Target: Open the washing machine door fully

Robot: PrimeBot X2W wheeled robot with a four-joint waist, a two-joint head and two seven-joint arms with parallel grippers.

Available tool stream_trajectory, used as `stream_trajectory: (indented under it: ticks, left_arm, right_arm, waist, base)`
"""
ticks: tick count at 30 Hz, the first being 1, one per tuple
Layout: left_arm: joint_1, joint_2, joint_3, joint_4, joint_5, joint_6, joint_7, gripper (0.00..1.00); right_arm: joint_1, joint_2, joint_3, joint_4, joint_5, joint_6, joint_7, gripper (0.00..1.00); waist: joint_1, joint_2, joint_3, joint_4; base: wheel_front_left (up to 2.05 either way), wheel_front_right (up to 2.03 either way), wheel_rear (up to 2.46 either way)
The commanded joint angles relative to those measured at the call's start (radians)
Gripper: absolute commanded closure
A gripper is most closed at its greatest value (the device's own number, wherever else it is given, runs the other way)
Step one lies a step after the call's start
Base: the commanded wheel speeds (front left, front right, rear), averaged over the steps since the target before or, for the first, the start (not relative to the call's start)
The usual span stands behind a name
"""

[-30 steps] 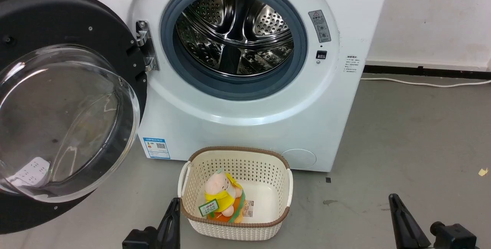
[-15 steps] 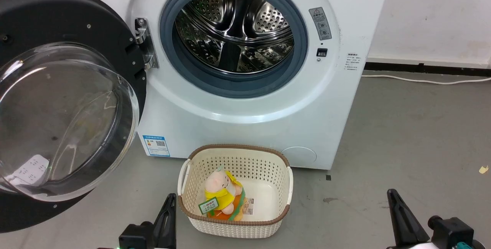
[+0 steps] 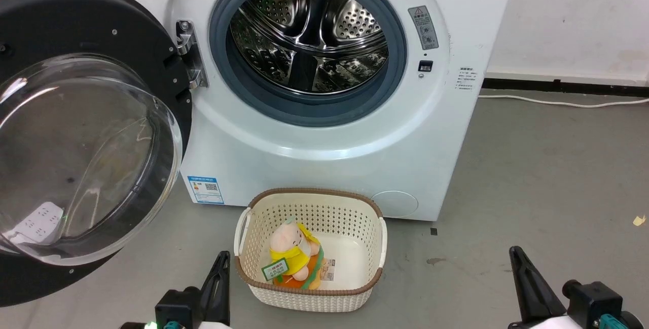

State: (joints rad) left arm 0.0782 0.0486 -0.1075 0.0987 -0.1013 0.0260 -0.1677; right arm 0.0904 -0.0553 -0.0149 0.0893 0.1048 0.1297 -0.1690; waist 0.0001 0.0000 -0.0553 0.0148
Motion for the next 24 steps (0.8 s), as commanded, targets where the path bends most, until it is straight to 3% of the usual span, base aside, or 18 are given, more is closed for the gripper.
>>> stream_trajectory:
  ticks: [1,24]
  left_arm:
    - [-0.016,0.001,0.007,-0.007,0.009,-0.004,0.004,1.00]
    - [-0.034,0.001,0.036,-0.034,0.035,-0.010,0.051,1.00]
  right_arm:
    - [-0.017,0.002,0.002,-0.007,-0.009,0.000,0.005,1.00]
    - [-0.038,0.003,0.006,-0.031,-0.036,0.001,0.052,1.00]
  waist:
    - [-0.0001,0.0000,0.001,0.000]
    - [-0.0001,0.0000,0.016,-0.004]
  base:
    - [0.00,0.00,0.00]
    - [0.00,0.00,0.00]
